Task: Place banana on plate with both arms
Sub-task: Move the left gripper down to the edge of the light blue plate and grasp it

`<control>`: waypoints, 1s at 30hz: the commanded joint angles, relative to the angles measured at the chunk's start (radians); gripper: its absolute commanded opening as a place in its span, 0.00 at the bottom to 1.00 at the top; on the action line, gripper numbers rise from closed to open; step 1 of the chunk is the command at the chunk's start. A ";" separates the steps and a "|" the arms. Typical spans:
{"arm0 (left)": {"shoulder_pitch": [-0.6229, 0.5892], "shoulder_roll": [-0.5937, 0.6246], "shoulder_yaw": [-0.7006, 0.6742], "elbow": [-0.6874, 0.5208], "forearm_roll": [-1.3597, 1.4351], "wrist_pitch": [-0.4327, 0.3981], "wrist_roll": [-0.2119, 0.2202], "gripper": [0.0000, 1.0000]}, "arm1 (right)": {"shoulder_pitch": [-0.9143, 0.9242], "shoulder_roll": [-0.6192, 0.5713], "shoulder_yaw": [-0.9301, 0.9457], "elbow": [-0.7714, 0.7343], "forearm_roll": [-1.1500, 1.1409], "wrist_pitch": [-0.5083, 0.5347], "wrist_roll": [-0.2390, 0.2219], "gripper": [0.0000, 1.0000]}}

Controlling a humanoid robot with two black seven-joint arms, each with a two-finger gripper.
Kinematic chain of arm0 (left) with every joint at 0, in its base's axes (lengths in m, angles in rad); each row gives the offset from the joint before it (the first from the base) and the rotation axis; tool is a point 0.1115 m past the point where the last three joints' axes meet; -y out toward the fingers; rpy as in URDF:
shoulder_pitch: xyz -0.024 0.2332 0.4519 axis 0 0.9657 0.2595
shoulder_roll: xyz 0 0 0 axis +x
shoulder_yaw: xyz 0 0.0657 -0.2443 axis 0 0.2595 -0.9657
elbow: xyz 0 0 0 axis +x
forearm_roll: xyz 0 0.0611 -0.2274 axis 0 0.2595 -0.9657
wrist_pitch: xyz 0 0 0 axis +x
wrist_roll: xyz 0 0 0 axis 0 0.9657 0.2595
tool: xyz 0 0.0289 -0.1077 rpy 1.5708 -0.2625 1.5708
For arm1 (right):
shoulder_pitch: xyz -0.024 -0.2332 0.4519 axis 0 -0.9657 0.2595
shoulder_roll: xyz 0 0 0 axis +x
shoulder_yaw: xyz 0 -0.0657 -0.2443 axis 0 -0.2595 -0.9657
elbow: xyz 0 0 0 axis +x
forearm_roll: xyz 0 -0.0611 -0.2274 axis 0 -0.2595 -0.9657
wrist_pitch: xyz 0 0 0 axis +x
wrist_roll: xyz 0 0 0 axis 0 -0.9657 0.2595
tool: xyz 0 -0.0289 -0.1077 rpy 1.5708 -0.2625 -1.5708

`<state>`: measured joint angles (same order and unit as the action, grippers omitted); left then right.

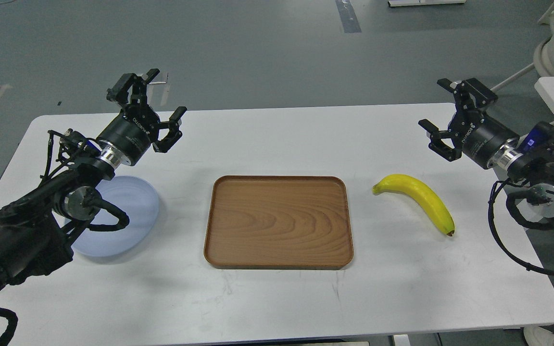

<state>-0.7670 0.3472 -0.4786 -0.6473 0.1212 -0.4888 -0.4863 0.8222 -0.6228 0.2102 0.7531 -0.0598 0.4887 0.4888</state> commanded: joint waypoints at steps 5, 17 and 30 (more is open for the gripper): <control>-0.002 -0.001 0.000 0.000 0.008 0.000 -0.002 0.98 | 0.000 0.000 0.000 0.000 0.000 0.000 0.000 0.99; -0.089 0.255 0.017 -0.116 0.168 0.000 -0.002 0.98 | 0.003 0.000 -0.002 -0.003 -0.003 0.000 0.000 0.99; -0.020 0.598 0.069 -0.384 1.307 0.000 -0.002 0.98 | 0.008 0.031 -0.003 -0.021 -0.011 0.000 0.000 0.99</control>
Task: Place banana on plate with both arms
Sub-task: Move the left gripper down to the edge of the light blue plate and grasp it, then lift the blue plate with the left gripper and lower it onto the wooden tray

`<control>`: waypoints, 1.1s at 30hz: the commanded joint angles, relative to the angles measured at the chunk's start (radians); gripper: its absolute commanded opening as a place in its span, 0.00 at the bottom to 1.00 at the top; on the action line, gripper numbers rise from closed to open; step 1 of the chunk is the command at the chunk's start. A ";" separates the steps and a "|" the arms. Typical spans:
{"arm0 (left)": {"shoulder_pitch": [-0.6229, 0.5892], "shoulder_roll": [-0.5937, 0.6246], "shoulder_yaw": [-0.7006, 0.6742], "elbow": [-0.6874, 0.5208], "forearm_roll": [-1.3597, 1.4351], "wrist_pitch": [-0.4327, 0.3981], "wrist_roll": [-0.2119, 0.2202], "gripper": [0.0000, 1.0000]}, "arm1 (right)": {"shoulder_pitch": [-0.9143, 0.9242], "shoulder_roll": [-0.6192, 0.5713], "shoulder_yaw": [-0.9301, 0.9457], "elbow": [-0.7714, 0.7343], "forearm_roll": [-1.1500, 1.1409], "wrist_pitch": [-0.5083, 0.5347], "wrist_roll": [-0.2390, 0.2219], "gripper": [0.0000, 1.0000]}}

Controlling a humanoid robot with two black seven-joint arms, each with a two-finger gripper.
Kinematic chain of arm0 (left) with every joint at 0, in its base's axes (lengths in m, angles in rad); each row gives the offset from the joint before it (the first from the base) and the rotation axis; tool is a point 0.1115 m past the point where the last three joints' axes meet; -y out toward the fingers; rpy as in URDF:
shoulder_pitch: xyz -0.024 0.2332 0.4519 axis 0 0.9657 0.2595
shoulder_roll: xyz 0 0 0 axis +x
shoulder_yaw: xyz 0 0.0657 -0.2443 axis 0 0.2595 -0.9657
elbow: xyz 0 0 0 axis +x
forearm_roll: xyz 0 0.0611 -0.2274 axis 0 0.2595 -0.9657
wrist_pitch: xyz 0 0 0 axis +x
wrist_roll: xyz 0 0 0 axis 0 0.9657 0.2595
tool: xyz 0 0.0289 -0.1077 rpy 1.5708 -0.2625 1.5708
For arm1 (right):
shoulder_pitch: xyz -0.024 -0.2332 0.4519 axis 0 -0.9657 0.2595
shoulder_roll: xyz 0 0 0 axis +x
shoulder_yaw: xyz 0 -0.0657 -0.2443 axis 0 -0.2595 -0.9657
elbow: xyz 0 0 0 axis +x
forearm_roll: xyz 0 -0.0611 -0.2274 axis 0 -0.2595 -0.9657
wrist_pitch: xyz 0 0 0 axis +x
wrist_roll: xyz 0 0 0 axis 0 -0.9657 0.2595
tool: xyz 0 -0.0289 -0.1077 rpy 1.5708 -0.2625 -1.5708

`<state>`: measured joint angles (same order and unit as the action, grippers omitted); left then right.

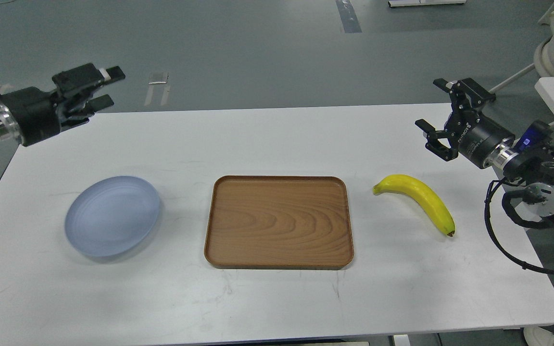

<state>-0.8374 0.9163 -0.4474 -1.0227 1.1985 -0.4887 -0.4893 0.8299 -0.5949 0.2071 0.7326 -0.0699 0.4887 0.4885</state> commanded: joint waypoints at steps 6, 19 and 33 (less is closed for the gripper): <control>0.116 0.020 0.185 0.096 0.426 0.212 0.001 0.98 | 0.002 0.003 0.000 0.001 -0.001 0.000 0.000 0.99; 0.205 -0.045 0.248 0.240 0.352 0.265 0.001 0.91 | 0.000 0.001 -0.002 0.001 -0.002 0.000 0.000 0.99; 0.212 -0.056 0.250 0.248 0.352 0.300 0.001 0.00 | -0.003 0.003 -0.003 0.001 -0.004 0.000 0.000 0.99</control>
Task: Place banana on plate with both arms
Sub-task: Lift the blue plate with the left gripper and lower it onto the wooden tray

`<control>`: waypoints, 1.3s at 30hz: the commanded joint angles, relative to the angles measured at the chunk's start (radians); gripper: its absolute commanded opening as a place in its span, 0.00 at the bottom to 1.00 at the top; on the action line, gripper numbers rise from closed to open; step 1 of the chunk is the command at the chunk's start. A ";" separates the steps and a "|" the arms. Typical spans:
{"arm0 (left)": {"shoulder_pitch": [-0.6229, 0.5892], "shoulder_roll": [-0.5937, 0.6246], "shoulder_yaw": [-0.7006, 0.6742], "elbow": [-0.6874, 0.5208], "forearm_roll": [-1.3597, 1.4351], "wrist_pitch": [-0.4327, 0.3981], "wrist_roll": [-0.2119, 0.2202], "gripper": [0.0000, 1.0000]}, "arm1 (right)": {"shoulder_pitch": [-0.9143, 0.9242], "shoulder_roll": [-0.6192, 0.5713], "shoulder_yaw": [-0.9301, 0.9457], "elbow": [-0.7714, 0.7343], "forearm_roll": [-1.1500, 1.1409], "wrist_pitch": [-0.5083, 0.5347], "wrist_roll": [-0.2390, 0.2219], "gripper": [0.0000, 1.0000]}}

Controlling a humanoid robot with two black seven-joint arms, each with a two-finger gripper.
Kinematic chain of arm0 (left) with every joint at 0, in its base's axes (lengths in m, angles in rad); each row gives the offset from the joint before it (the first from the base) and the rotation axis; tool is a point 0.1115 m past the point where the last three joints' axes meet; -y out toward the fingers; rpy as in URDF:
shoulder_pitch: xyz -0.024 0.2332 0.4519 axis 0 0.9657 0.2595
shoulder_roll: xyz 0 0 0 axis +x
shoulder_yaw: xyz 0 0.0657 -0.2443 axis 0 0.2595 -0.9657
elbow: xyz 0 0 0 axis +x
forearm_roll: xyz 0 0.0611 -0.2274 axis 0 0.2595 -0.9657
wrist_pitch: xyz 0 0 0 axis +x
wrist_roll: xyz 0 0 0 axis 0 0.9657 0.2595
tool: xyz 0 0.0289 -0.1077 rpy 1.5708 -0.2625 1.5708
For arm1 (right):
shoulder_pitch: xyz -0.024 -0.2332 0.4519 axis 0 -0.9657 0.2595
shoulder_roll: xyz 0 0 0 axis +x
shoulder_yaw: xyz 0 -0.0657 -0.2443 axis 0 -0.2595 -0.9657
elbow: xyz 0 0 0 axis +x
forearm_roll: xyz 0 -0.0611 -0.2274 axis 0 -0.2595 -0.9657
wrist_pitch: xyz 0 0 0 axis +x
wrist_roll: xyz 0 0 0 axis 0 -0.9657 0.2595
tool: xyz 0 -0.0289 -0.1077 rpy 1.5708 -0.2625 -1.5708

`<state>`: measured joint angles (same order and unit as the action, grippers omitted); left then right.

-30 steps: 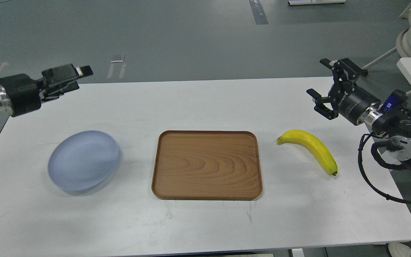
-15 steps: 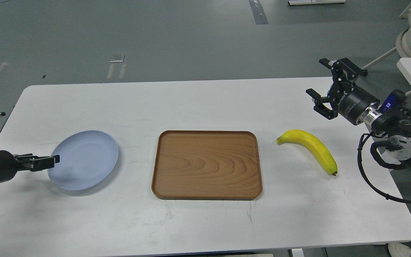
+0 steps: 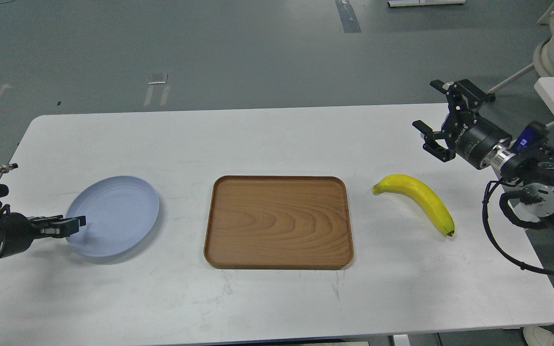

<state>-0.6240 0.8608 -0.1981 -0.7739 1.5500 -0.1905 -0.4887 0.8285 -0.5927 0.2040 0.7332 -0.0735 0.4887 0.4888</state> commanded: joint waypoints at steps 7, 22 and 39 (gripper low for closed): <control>-0.009 -0.002 -0.001 -0.002 0.002 0.025 0.000 0.00 | -0.002 0.001 0.000 0.000 0.000 0.000 0.000 0.99; -0.268 -0.020 0.003 -0.186 -0.025 -0.090 0.000 0.00 | 0.003 -0.007 -0.003 -0.001 0.000 0.000 0.000 0.99; -0.517 -0.592 0.262 0.051 -0.024 -0.195 0.000 0.00 | 0.004 -0.010 -0.005 -0.020 0.000 0.000 0.000 0.99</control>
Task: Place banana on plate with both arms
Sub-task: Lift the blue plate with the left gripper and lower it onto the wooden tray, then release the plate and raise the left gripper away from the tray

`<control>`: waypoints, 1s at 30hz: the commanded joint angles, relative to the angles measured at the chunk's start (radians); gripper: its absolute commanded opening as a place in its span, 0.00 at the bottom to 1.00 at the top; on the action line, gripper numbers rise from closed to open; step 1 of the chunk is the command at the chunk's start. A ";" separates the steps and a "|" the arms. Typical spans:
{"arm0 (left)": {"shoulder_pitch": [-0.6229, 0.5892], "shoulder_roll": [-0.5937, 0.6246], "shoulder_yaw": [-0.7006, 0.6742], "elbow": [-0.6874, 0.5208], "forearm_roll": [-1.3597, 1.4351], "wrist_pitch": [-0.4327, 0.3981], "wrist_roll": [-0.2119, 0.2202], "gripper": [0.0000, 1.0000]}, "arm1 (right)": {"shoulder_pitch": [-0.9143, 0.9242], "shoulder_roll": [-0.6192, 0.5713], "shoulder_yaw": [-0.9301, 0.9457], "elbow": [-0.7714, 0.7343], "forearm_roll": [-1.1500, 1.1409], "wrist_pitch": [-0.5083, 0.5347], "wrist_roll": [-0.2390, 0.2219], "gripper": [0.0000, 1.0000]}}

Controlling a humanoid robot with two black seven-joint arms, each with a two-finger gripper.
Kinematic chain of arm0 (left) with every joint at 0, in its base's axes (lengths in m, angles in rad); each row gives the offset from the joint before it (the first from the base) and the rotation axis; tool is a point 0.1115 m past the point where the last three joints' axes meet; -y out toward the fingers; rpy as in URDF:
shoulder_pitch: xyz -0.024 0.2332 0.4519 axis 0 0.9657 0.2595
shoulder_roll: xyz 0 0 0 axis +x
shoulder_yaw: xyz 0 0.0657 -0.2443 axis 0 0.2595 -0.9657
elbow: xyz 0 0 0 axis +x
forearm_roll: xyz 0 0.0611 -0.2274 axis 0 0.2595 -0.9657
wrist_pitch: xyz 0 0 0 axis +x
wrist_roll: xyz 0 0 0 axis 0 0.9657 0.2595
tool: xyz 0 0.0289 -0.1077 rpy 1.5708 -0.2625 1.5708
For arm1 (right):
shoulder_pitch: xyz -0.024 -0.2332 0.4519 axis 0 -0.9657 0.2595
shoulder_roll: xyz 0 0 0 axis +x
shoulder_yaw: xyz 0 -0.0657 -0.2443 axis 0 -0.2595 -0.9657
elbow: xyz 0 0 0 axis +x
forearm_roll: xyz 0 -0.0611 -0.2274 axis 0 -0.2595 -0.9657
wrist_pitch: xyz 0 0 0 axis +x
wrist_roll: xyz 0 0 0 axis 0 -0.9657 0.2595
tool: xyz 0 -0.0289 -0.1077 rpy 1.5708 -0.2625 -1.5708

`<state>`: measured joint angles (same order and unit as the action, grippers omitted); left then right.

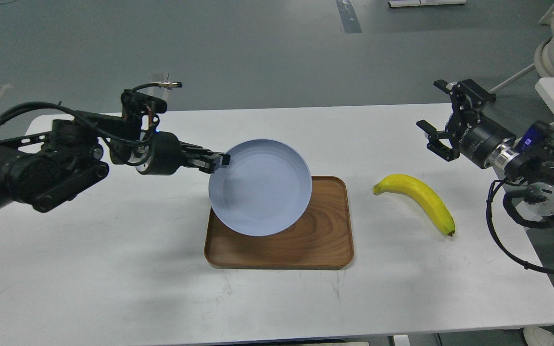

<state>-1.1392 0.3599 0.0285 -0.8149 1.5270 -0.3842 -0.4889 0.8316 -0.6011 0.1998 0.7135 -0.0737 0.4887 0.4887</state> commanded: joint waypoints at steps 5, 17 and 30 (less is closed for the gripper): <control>0.007 -0.168 0.082 0.192 -0.007 -0.001 0.000 0.00 | 0.003 -0.003 0.000 0.000 0.000 0.000 0.000 0.99; 0.029 -0.234 0.137 0.301 -0.013 0.002 0.000 0.02 | 0.001 -0.008 -0.002 -0.002 0.000 0.000 0.000 1.00; -0.060 -0.162 0.114 0.286 -0.402 -0.004 0.000 1.00 | 0.004 -0.015 -0.005 0.000 0.000 0.000 0.000 0.99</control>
<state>-1.1613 0.1655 0.1477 -0.5288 1.3369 -0.3874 -0.4886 0.8338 -0.6122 0.1948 0.7133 -0.0737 0.4887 0.4887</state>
